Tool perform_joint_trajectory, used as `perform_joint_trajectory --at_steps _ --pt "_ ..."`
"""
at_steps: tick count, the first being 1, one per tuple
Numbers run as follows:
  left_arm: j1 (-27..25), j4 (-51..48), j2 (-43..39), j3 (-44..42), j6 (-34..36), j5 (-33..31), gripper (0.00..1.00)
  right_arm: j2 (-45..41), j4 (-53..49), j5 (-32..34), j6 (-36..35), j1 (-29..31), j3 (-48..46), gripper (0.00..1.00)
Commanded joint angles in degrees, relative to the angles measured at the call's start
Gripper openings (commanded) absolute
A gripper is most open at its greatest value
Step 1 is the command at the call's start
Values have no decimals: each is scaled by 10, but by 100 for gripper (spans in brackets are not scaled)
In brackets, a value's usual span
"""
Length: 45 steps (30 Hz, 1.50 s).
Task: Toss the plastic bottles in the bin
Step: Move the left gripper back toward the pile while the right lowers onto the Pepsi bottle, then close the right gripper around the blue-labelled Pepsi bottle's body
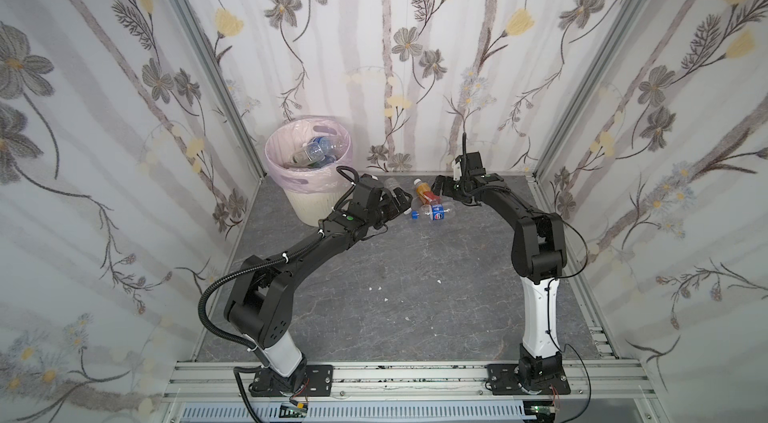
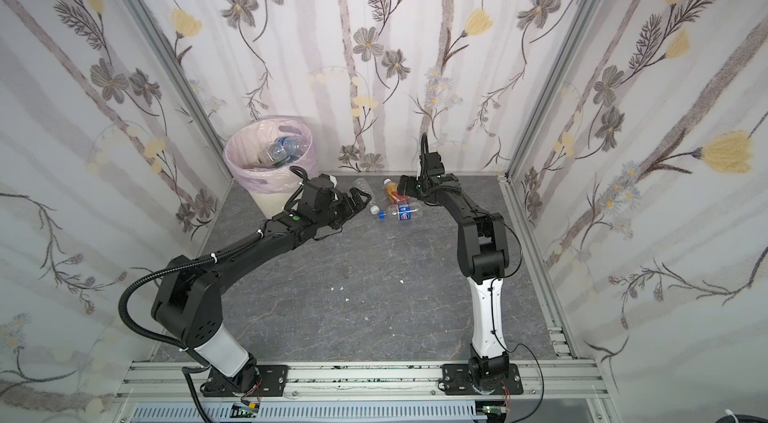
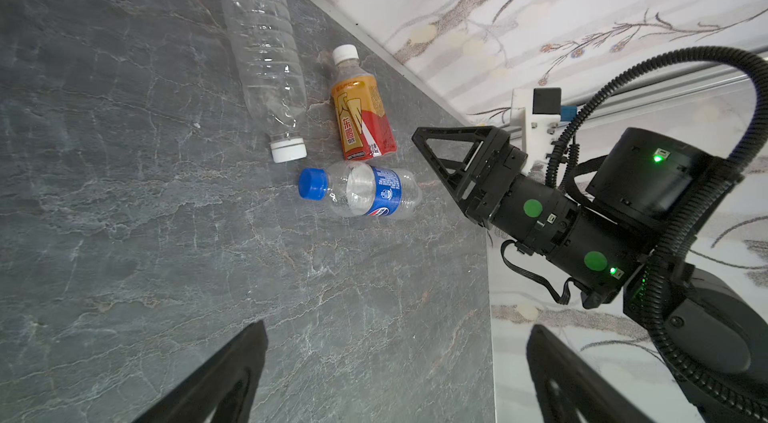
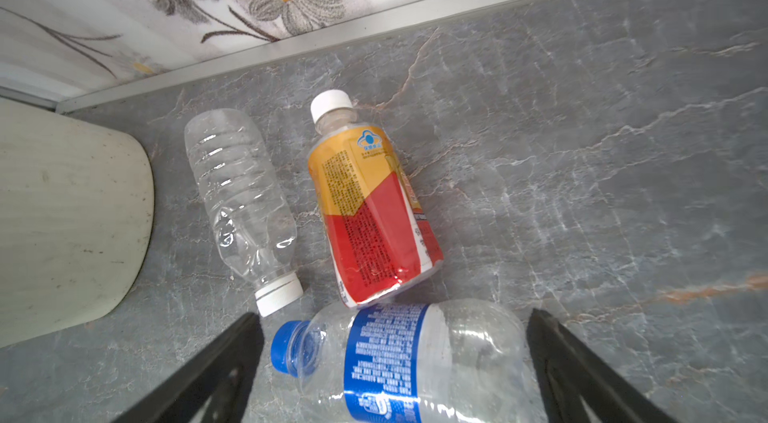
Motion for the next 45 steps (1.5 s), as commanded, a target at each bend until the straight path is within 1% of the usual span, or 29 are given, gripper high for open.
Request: perform_joint_trajectory --at_steps 1,10,20,28,35,45 --pt "1 24 8 -1 3 5 100 12 -3 -28 -10 1 7 100" --pt "9 26 11 -2 11 7 100 7 -4 -40 -16 8 -15 100" --pt "12 30 12 -21 10 9 100 -59 51 -31 -4 28 -122 100" --pt "12 32 11 -24 10 9 100 -95 72 -30 -2 44 -181 100" --pt "12 33 13 -26 7 12 100 -119 77 -9 -10 56 -218 100" --pt "12 33 12 -32 3 14 100 -125 75 25 -18 69 -258 99"
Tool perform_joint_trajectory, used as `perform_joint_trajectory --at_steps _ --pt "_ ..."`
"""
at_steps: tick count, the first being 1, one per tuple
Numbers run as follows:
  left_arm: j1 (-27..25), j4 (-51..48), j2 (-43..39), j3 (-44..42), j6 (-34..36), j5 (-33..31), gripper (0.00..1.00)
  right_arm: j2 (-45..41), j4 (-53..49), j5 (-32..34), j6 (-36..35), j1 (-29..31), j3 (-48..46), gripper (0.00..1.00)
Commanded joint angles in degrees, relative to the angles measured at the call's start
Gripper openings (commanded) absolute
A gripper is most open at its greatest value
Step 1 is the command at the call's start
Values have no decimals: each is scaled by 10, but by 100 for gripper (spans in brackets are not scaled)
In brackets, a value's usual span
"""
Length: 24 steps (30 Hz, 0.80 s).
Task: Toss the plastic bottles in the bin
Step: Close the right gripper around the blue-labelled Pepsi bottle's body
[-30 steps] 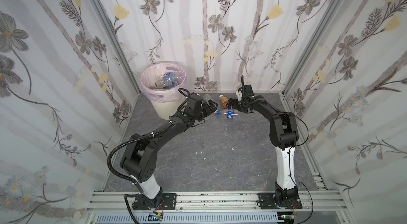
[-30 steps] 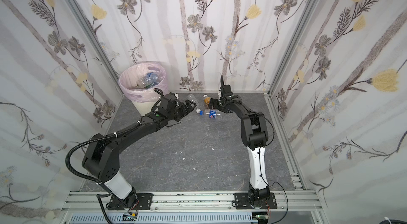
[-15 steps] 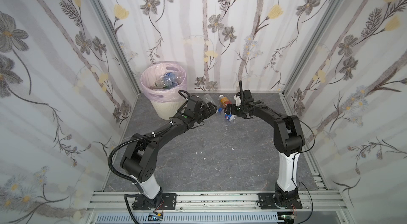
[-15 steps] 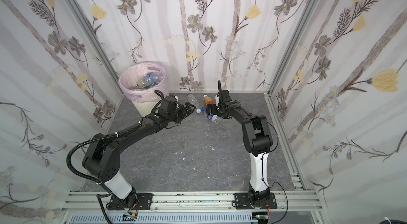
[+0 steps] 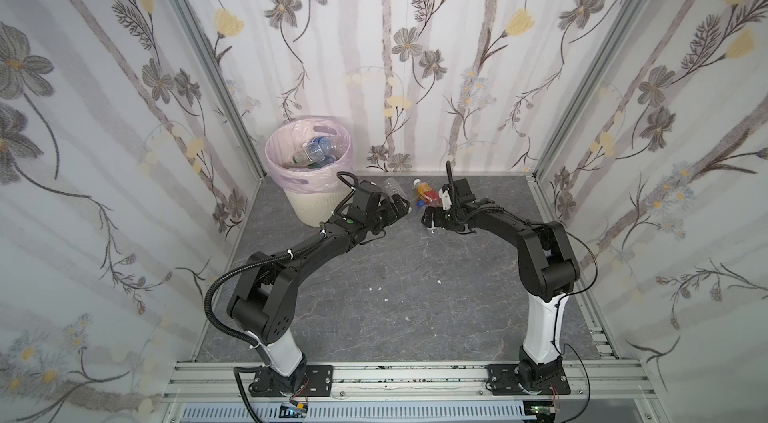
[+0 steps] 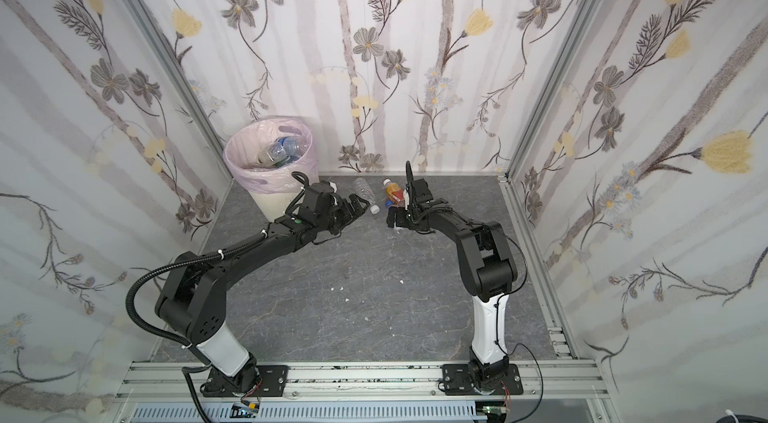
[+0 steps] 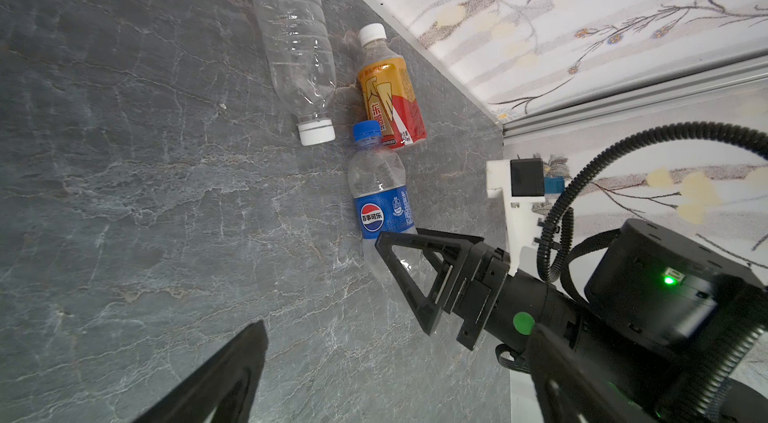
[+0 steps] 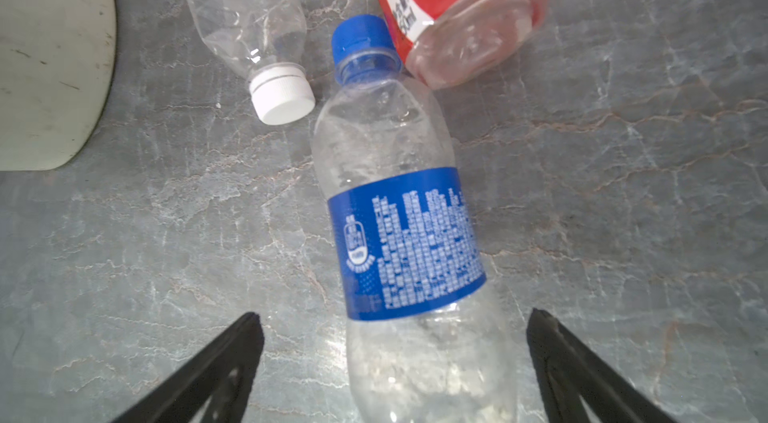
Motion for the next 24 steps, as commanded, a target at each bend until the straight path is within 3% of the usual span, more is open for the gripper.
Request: perform_joint_trajectory --at_steps 1,24 --pt "1 18 -1 -4 -1 2 100 -6 15 19 -8 3 -5 98" --pt "2 24 21 1 -19 35 100 14 7 22 -27 22 -1 59"
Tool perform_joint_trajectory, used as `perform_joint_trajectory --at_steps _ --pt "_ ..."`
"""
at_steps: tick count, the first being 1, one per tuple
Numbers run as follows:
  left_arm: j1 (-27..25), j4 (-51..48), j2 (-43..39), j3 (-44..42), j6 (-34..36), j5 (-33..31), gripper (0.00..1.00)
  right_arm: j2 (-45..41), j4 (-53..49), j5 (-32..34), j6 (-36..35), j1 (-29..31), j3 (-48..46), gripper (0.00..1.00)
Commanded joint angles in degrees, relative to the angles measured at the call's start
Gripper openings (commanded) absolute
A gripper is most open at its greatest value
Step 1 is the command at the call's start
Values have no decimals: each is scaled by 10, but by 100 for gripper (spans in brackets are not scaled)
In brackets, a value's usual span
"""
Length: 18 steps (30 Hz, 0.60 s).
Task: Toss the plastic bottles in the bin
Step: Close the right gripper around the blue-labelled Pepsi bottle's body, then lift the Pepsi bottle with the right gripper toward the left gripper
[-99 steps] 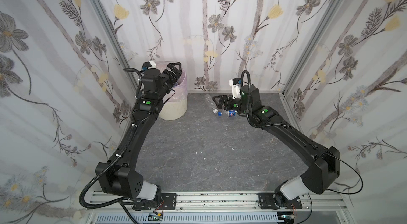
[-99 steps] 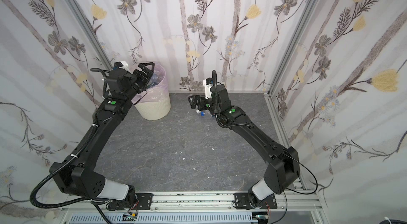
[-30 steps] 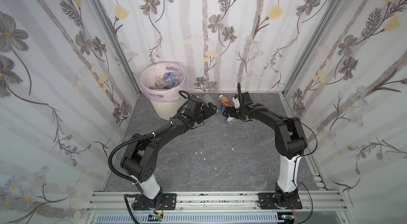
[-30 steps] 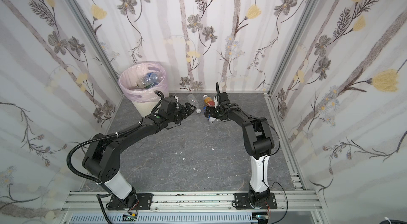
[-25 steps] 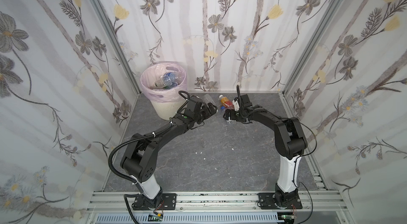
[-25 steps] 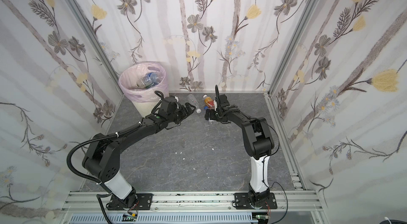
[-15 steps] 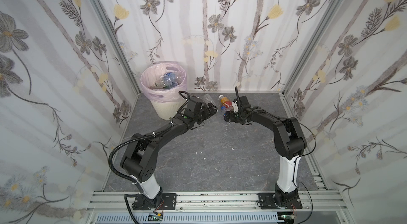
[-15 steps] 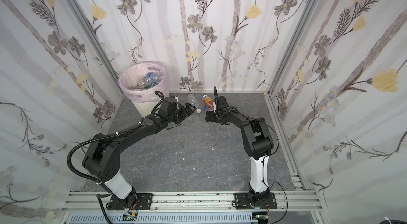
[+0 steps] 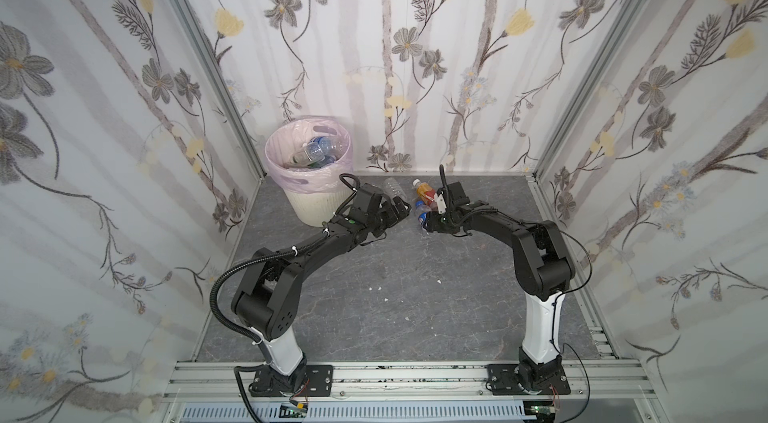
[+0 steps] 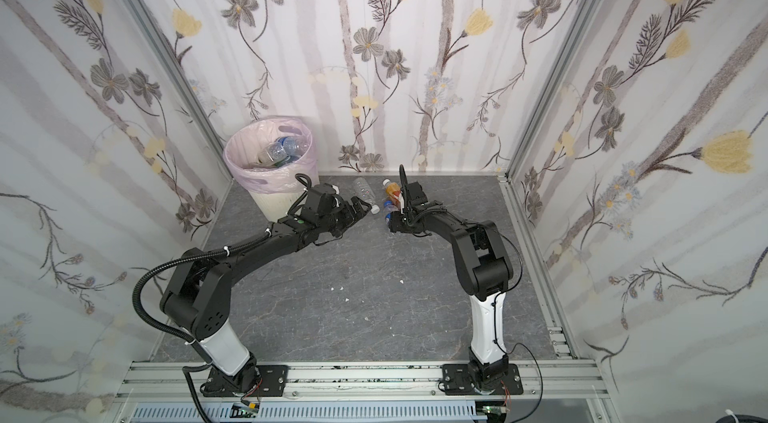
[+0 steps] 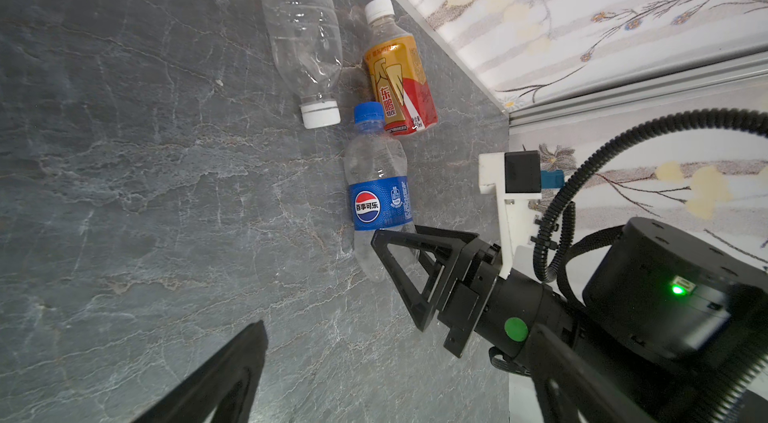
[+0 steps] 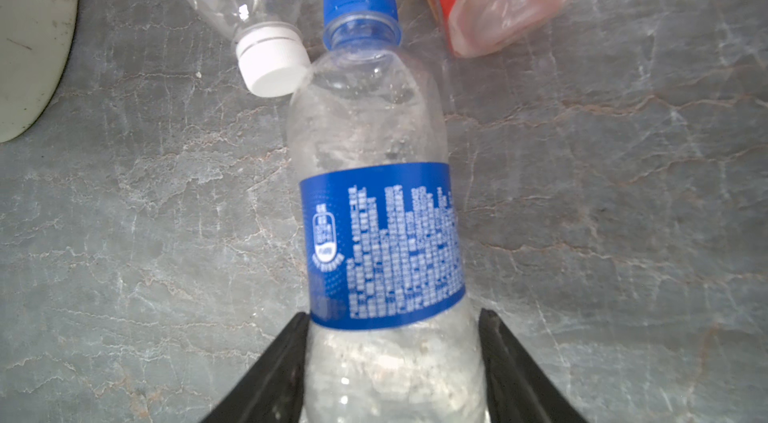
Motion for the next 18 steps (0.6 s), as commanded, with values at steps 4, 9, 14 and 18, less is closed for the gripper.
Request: perform_joint_trajectory --at_steps 4,9,14,18 --pt "1 19 -2 1 -10 9 100 -1 11 -1 -9 7 -9 53" --pt "1 19 -8 -8 -11 7 100 -17 17 -8 -8 14 -27 48" --pt "1 18 -15 -16 -16 8 100 -41 25 -14 -2 21 -54 45" --pt "0 18 -17 -22 -18 10 100 -69 37 -33 5 27 -83 44"
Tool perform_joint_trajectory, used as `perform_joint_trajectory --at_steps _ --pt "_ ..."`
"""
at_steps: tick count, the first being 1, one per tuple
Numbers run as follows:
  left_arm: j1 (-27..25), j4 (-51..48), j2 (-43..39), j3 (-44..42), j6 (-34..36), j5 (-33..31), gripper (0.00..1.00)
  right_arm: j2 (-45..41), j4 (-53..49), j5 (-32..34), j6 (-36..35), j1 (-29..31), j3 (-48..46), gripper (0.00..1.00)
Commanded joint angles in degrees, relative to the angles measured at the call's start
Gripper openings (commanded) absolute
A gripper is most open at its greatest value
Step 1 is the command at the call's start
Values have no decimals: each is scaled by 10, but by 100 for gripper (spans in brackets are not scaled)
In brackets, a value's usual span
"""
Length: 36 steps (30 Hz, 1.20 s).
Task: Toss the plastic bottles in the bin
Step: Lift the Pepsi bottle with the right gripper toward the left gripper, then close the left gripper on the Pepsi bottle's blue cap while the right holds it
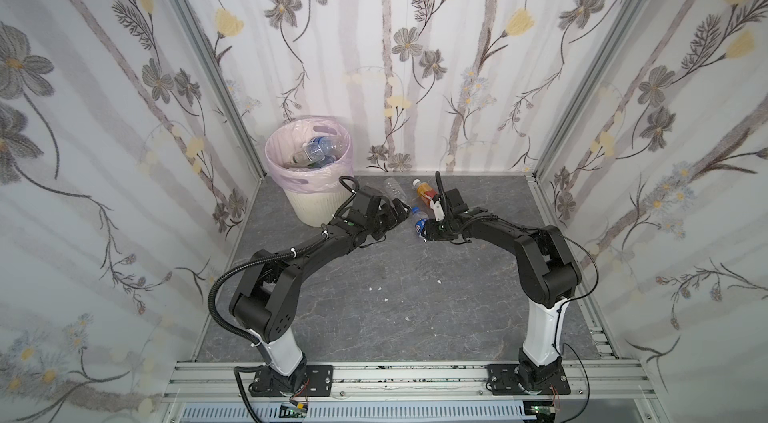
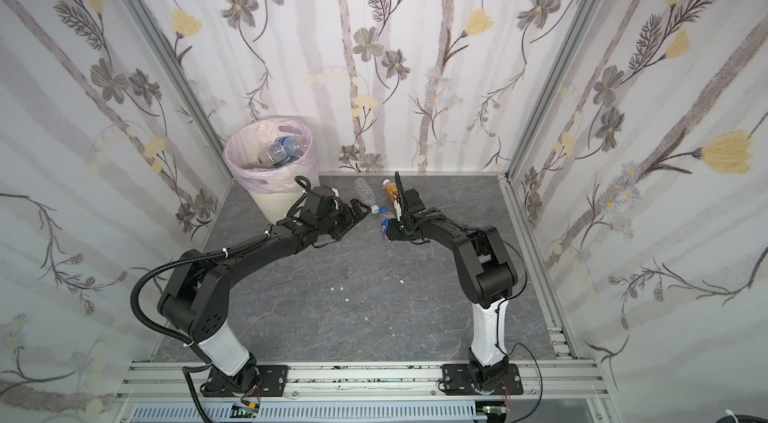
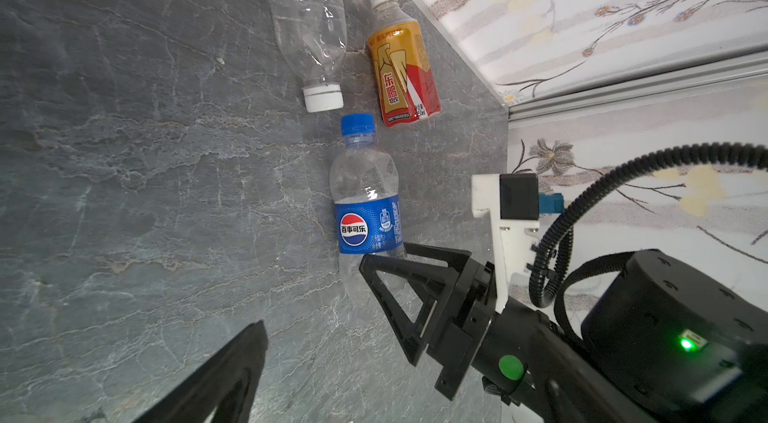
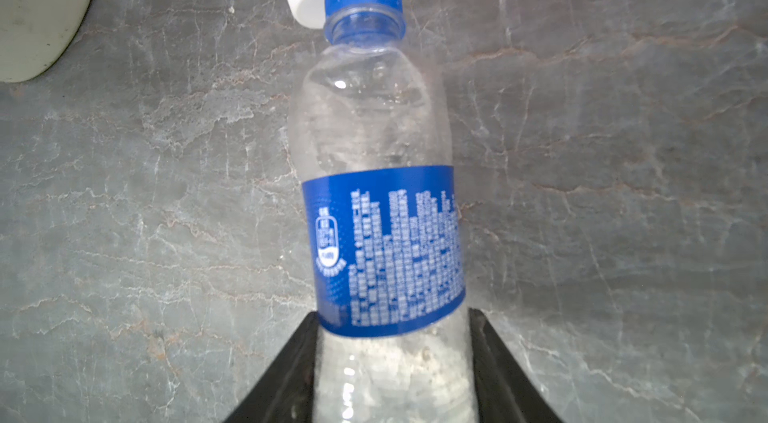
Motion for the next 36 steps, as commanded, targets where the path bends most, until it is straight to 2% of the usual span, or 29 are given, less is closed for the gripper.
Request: perform_joint_trajectory --at_steps 1,16,26,32,36 --pt "0 15 -4 -4 -4 4 100 -26 21 -24 9 5 -17 43" --pt "6 19 48 49 -6 48 98 -130 21 -67 30 45 -35 43" --pt "20 21 68 68 -12 60 86 -154 28 -92 46 59 -26 42" --pt "19 24 71 67 -15 64 83 -148 32 -102 49 68 -13 42" --pt "19 26 72 65 -16 63 73 -143 30 -102 49 74 -5 42"
